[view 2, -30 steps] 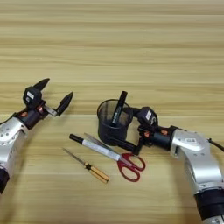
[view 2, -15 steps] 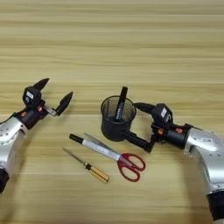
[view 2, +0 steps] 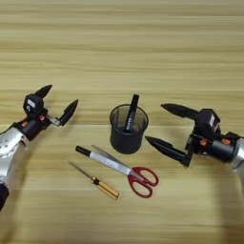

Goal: Move the objects on the table

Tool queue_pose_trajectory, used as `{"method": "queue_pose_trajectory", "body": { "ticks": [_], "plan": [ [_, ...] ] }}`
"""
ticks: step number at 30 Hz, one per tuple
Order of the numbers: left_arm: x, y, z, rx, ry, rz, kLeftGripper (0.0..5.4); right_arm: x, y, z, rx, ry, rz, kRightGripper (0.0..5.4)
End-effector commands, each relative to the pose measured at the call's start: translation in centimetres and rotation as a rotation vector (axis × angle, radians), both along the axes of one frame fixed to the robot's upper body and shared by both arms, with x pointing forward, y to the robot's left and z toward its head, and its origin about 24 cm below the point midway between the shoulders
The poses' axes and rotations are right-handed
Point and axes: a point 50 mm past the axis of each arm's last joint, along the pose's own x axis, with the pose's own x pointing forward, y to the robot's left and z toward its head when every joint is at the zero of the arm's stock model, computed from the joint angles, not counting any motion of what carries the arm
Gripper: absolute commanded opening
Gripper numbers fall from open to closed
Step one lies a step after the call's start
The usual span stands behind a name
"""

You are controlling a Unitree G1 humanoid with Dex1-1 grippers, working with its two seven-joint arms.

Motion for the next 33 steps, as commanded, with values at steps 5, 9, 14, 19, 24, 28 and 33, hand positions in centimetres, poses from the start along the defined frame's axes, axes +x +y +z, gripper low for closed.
{"method": "queue_pose_trajectory", "body": {
  "ticks": [5, 9, 14, 19, 24, 28, 33],
  "plan": [
    [-0.3, 0.9, 0.5, 0.049, -0.018, -0.06, 5.4, 1.5, -0.2, 2.2, 0.115, -0.09, -0.114, 5.37],
    [-1.6, 0.6, 0.6, 0.097, -0.025, -0.211, 5.4, 3.6, -0.3, 2.5, 0.186, -0.143, -0.277, 5.37],
    [-3.1, 0.0, 0.9, 0.103, -0.027, -0.361, 5.4, 5.5, 0.4, 2.6, 0.235, -0.193, -0.429, 5.37],
    [-4.1, -0.6, 0.9, 0.113, -0.016, -0.445, 5.4, 7.0, 1.0, 1.9, 0.198, -0.233, -0.595, 5.37],
    [-4.5, -1.3, 0.7, 0.097, 0.003, -0.48, 5.4, 7.9, 1.3, 1.0, 0.131, -0.27, -0.725, 5.37],
    [-4.7, -2.0, 0.7, 0.078, 0.018, -0.504, 5.4, 8.8, 0.6, 0.4, 0.088, -0.273, -0.859, 5.37],
    [-4.6, -3.0, 0.5, 0.094, 0.045, -0.534, 5.4, 9.3, 0.0, -0.4, 0.081, -0.269, -0.964, 5.37]
  ]
}}
